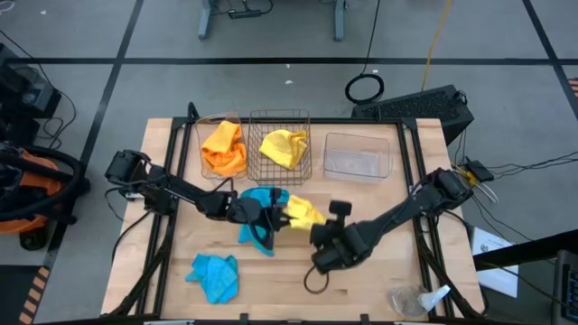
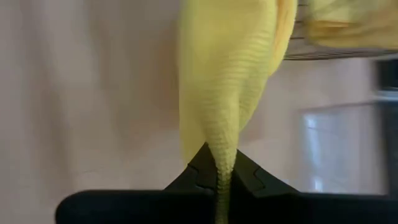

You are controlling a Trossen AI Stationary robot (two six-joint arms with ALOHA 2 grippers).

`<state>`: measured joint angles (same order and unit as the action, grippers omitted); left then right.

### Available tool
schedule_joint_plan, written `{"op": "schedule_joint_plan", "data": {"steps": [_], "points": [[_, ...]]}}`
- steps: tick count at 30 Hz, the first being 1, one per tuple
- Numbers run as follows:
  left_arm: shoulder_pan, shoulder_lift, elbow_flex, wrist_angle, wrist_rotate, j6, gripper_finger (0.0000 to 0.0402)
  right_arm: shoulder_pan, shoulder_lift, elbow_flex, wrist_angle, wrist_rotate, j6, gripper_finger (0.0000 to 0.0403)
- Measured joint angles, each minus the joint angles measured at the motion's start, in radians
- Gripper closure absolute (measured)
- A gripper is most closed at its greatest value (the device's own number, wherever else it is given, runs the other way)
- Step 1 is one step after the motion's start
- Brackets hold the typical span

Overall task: Sort microfiber towel by color & place in baskets
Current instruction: Put the yellow microfiber cloth into the wire basket

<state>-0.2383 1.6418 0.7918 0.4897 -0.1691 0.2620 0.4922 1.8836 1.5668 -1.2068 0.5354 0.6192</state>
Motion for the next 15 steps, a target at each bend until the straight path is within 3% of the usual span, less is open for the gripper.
{"op": "schedule_joint_plan", "data": {"steps": [6,15], "points": [[-0.074,0.001,0.000,-0.059,0.088,-0.136,0.0388,0.056,0.002,-0.039,0.148,-0.111,-0.015,0.0403],[-0.161,0.001,0.000,-0.086,0.090,-0.255,0.0388,0.080,0.002,-0.039,0.297,-0.280,-0.078,0.0403]]}}
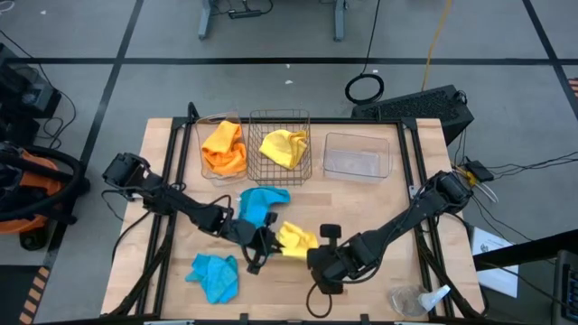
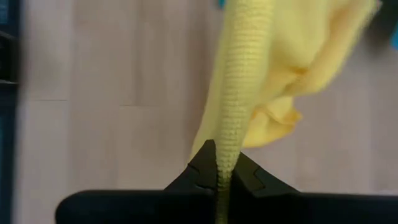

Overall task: Sort microfiber towel by color & place in baskets
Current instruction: Put the yellow microfiber cloth into the wire basket

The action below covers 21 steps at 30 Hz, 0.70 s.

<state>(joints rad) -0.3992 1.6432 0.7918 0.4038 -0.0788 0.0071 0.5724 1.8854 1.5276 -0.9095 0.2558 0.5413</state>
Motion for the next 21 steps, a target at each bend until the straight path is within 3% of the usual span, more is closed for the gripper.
{"op": "schedule_joint_plan", "data": {"steps": [12,21], "points": [[-0.054,0.078,0.002,0.004,0.000,-0.113,0.0388,-0.004,0.004,-0.001,0.079,-0.107,0.003,0.0403],[-0.055,0.116,0.001,0.000,0.033,-0.209,0.0388,-0.024,0.083,-0.003,0.113,-0.207,-0.057,0.0402]]}}
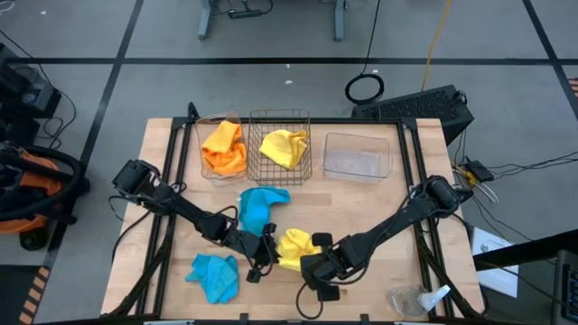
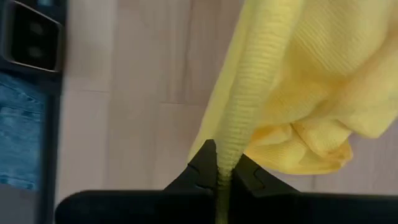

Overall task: Sort microfiber towel by color & place in baskets
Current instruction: Put the yellow microfiber cloth into the wire basket

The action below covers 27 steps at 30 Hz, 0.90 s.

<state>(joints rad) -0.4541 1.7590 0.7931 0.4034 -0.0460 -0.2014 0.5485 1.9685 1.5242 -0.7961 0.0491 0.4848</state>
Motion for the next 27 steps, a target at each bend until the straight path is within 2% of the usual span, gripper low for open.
{"op": "schedule_joint_plan", "data": {"steps": [10,16,21,24,27], "points": [[0.064,0.002,-0.003,-0.079,0.010,-0.001,0.0388,-0.076,0.008,0.000,-0.055,-0.034,-0.063,0.0376],[0.118,0.002,-0.003,-0.090,0.010,-0.004,0.0388,-0.104,0.007,-0.001,-0.085,-0.009,-0.054,0.0368],[0.161,0.002,-0.003,-0.089,0.010,-0.080,0.0388,-0.110,0.007,-0.001,-0.089,0.012,-0.020,0.0356],[0.175,0.002,-0.003,-0.092,0.007,-0.090,0.0372,-0.110,0.007,-0.001,-0.126,0.056,0.001,0.0341],[0.181,0.002,-0.003,-0.089,-0.012,-0.107,0.0338,-0.110,0.007,0.000,-0.196,0.125,0.034,0.0322]]}}
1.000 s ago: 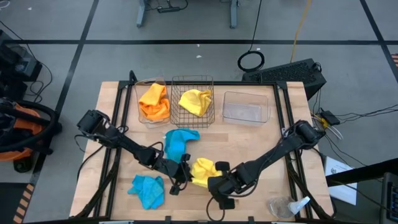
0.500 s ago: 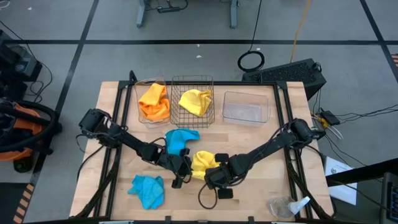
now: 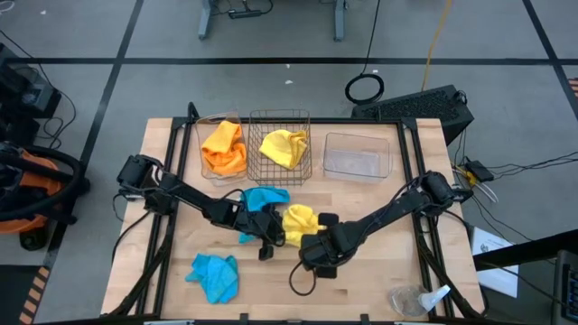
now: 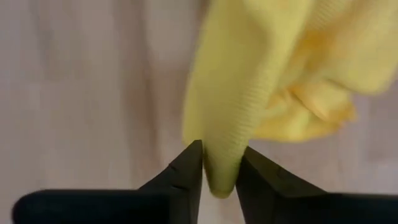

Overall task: Sort microfiber towel by color & place in baskets
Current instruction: Put the yellow microfiber cloth into the wire basket

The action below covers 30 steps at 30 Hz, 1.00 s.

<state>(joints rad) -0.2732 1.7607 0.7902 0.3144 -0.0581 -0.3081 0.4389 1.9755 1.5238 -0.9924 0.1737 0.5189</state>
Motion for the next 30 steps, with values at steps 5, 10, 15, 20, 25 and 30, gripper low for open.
{"op": "schedule_joint_plan", "data": {"steps": [5,10,15,20,25,30], "points": [[0.010,0.000,0.000,0.015,-0.010,-0.001,0.0280,0.000,0.000,0.000,-0.056,0.068,0.043,0.0288],[0.024,0.000,0.000,0.012,-0.010,-0.002,0.0261,0.000,0.000,0.000,-0.053,0.111,0.053,0.0244],[0.045,0.000,0.000,0.006,-0.002,-0.040,0.0291,0.003,-0.004,0.000,-0.051,0.117,0.041,0.0190],[0.061,-0.001,0.001,0.005,-0.001,-0.053,0.0355,0.008,-0.023,0.000,-0.009,0.164,0.046,0.0144],[0.074,-0.002,0.001,0.006,0.006,-0.093,0.0390,0.006,-0.029,0.001,0.030,0.302,0.084,0.0102],[0.077,-0.002,0.001,0.005,0.028,-0.106,0.0380,-0.035,-0.014,0.001,0.052,0.340,0.023,0.0065]]}}
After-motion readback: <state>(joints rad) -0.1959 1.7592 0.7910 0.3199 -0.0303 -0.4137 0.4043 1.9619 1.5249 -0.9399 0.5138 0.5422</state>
